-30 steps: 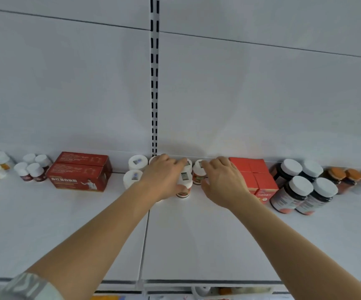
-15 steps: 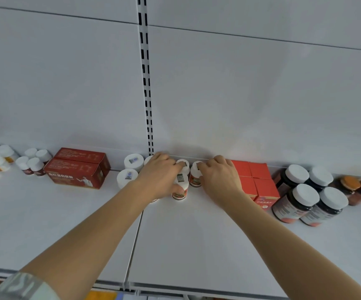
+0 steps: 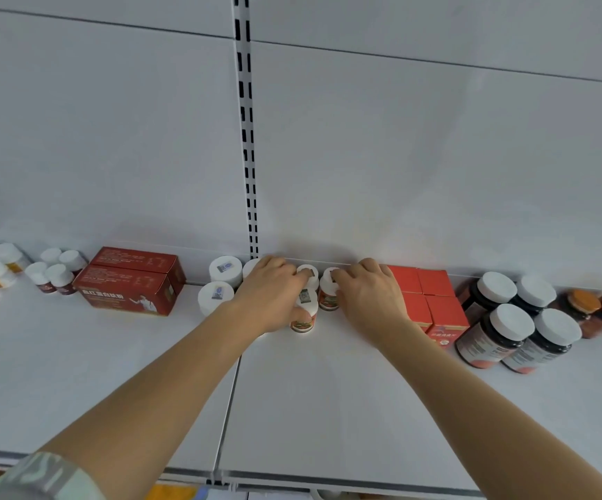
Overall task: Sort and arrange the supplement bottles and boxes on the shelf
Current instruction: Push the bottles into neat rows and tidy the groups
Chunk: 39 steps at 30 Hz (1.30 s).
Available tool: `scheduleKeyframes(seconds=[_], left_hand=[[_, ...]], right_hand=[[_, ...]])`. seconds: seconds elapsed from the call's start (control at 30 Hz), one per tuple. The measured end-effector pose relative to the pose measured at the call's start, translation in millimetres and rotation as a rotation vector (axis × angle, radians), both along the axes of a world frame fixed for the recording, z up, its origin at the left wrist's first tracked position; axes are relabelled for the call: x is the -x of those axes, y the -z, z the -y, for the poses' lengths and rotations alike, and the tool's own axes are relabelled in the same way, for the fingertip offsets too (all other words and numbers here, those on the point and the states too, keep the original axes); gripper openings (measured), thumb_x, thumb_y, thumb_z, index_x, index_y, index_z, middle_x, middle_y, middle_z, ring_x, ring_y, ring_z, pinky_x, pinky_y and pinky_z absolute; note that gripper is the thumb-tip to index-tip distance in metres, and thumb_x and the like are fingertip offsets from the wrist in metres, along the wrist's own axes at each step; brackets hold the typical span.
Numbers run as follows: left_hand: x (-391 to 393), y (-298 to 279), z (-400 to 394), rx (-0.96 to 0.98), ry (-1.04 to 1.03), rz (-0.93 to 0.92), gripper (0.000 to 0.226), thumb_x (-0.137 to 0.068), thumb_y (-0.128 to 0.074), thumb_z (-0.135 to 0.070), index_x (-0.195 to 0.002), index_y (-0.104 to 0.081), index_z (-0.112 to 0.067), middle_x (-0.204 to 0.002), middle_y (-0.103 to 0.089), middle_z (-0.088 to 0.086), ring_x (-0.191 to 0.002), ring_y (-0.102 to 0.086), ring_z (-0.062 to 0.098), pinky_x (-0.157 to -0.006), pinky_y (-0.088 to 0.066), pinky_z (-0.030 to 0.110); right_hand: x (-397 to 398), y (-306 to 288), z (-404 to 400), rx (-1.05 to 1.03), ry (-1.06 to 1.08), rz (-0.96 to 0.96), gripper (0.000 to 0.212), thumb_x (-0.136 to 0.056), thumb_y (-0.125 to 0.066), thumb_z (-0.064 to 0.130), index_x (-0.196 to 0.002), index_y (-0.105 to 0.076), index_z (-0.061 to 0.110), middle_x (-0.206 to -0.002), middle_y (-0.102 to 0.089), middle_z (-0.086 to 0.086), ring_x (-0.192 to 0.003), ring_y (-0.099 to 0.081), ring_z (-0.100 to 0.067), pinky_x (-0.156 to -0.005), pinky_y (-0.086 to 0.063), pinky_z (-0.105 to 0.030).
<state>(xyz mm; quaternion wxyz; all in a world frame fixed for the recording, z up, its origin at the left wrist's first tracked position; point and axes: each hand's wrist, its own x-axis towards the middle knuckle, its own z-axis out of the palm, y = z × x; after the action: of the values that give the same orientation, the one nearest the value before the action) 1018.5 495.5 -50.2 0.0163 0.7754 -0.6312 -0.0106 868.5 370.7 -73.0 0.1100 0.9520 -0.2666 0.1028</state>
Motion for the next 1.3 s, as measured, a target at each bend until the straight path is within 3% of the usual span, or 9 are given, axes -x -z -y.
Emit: scheduleKeyframes(seconds=[0.27, 0.4, 0.47, 0.63, 0.8, 0.93, 1.17, 1.3], left_hand=[[-6.8, -11.6, -0.1, 0.055, 0.001, 0.007, 0.078, -0.075, -0.064, -0.068, -0.136, -0.047, -0.021, -0.124, -0.058, 0.000, -0.123, -0.044, 0.025, -0.107, -0.031, 0.038], [4.3, -23.3, 4.6, 0.116, 0.035, -0.011, 0.078, -0.075, -0.064, -0.069, -0.133, -0.050, -0.020, -0.120, -0.059, 0.000, -0.119, -0.047, 0.025, -0.103, -0.032, 0.037], [16.7, -27.1, 7.9, 0.161, 0.054, -0.048, 0.075, -0.077, -0.063, -0.068, -0.134, -0.050, -0.021, -0.120, -0.059, 0.000, -0.118, -0.047, 0.025, -0.102, -0.034, 0.036], [58.1, -30.6, 21.0, 0.243, 0.112, -0.119, 0.068, -0.085, -0.054, -0.066, -0.135, -0.046, -0.020, -0.115, -0.061, 0.002, -0.114, -0.050, 0.026, -0.097, -0.040, 0.039], [88.8, -26.5, 32.3, 0.184, 0.126, -0.072, 0.075, -0.087, -0.050, -0.067, -0.145, -0.037, -0.021, -0.131, -0.057, 0.003, -0.122, -0.047, 0.027, -0.102, -0.039, 0.041], [109.9, -21.6, 46.0, 0.121, 0.106, -0.043, 0.087, -0.083, -0.052, -0.072, -0.150, -0.028, -0.021, -0.139, -0.052, 0.004, -0.129, -0.044, 0.028, -0.106, -0.038, 0.044], [146.0, -17.9, 68.9, 0.046, -0.044, 0.004, 0.096, -0.077, -0.062, -0.069, -0.150, -0.025, -0.019, -0.134, -0.054, 0.009, -0.126, -0.046, 0.031, -0.102, -0.042, 0.042], [152.7, -14.9, 70.6, -0.023, -0.095, 0.026, 0.081, -0.081, -0.065, -0.061, -0.142, -0.036, -0.017, -0.124, -0.059, 0.009, -0.117, -0.053, 0.032, -0.094, -0.046, 0.042]], right_hand=[[18.5, -21.5, -3.8, -0.019, -0.015, 0.092, 0.028, -0.075, -0.076, 0.023, -0.100, -0.070, 0.013, -0.085, -0.068, -0.006, -0.087, -0.061, -0.033, -0.073, -0.050, -0.040], [39.9, -32.2, -2.3, 0.027, 0.006, 0.137, 0.023, -0.080, -0.063, 0.024, -0.099, -0.069, 0.011, -0.086, -0.067, -0.007, -0.089, -0.059, -0.034, -0.072, -0.049, -0.041], [54.3, -36.0, -1.0, 0.016, 0.024, 0.143, 0.030, -0.086, -0.051, 0.031, -0.102, -0.068, 0.013, -0.089, -0.067, -0.006, -0.092, -0.058, -0.033, -0.074, -0.048, -0.040], [94.0, -46.7, -0.6, -0.089, 0.066, 0.207, 0.050, -0.090, -0.045, 0.057, -0.111, -0.068, 0.018, -0.100, -0.067, -0.004, -0.102, -0.057, -0.031, -0.084, -0.050, -0.042], [130.0, -57.2, 9.7, -0.138, 0.130, 0.031, 0.071, -0.083, -0.040, 0.069, -0.135, -0.052, 0.022, -0.128, -0.057, -0.005, -0.124, -0.046, -0.029, -0.102, -0.041, -0.043], [151.7, -54.1, 25.2, -0.110, 0.115, -0.060, 0.085, -0.078, -0.042, 0.077, -0.143, -0.042, 0.022, -0.137, -0.051, -0.005, -0.131, -0.039, -0.028, -0.109, -0.033, -0.042], [167.3, -46.3, 54.8, -0.073, 0.018, -0.121, 0.082, -0.076, -0.055, 0.069, -0.141, -0.042, 0.021, -0.128, -0.055, -0.004, -0.128, -0.038, -0.028, -0.111, -0.030, -0.040], [165.8, -41.6, 61.9, -0.057, -0.036, -0.153, 0.081, -0.079, -0.055, 0.067, -0.144, -0.038, 0.021, -0.130, -0.054, -0.006, -0.126, -0.041, -0.029, -0.112, -0.029, -0.041]])
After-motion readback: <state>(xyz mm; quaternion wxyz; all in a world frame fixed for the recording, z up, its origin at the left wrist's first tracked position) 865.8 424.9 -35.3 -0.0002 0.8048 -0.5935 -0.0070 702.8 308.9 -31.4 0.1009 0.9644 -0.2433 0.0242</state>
